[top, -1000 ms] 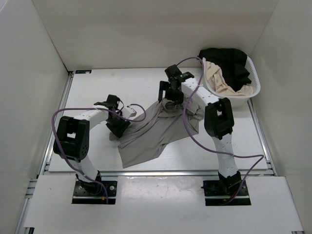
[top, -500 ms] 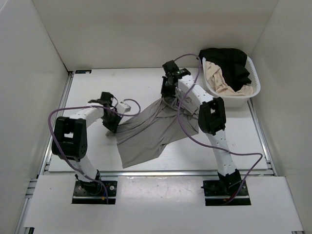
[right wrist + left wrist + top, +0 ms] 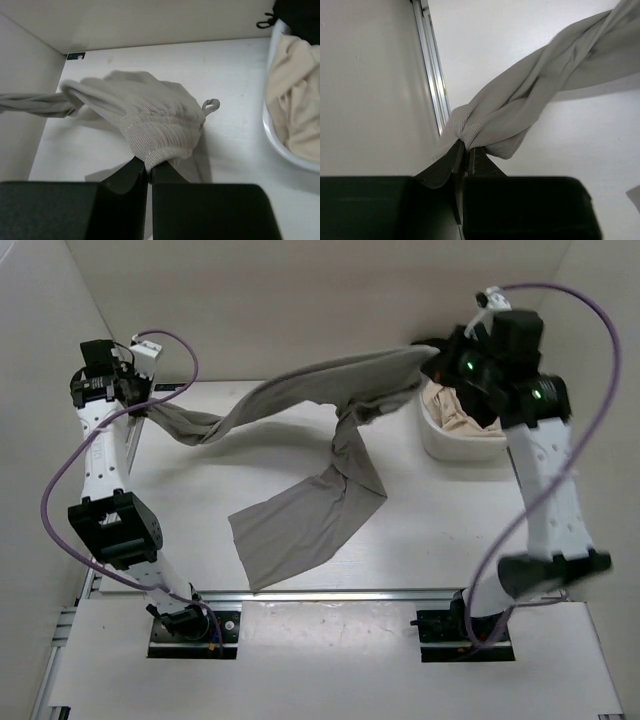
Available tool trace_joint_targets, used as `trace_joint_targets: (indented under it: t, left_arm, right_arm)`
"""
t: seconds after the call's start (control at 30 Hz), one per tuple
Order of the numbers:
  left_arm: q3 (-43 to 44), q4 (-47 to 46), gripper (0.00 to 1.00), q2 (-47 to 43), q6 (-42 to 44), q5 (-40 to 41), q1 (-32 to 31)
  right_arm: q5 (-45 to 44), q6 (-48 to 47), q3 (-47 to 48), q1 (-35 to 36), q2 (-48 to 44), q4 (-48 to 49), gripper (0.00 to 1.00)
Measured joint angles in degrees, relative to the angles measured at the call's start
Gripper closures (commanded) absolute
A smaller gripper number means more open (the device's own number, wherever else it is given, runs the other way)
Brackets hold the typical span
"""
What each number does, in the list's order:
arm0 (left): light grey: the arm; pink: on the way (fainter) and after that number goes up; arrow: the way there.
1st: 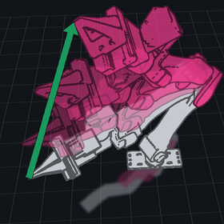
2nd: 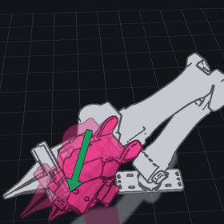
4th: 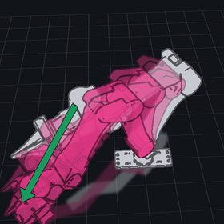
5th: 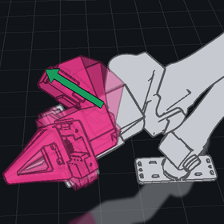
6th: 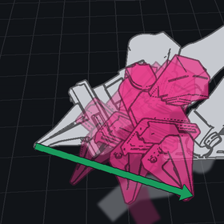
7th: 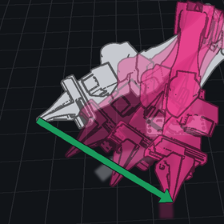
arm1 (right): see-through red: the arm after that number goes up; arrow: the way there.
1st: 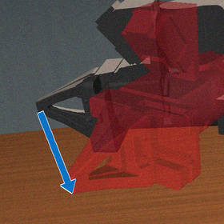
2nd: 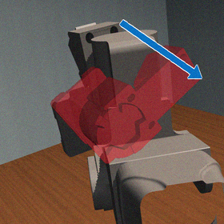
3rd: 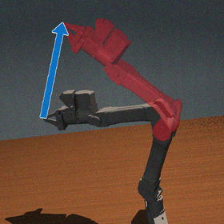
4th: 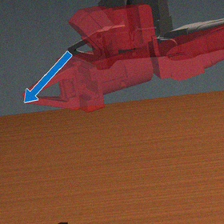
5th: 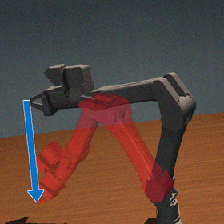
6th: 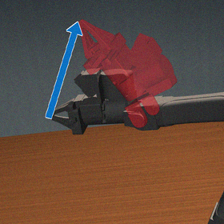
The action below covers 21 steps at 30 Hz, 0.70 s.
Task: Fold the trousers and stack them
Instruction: Flatten the trousers out
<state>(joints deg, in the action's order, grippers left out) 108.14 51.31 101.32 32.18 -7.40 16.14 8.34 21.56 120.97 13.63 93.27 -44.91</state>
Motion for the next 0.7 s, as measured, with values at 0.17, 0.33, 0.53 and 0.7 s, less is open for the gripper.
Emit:
trace_joint_targets:
  t: [0.17, 0.33, 0.53, 0.7]
  left_arm:
    - [-7.91, 1.53, 0.86, -2.93, 1.73, 1.36, 4.50]
    - [-18.45, 3.04, 0.86, -2.40, 3.17, 3.23, 11.65]
    - [-26.51, 4.22, 0.86, -2.23, 5.64, 4.07, 14.32]
    - [-25.38, 4.68, 0.86, -1.62, 7.39, 4.26, 16.65]
  right_arm:
    - [-2.27, -2.93, -26.51, -3.63, -20.15, -6.58, 1.00]
    - [-6.86, -1.92, -51.82, -9.84, -25.20, -9.73, 1.00]
    - [-11.17, -0.07, -67.89, -14.23, -26.73, -9.73, 1.00]
    - [-12.04, 0.20, -66.53, -23.91, -26.75, -9.01, 1.00]
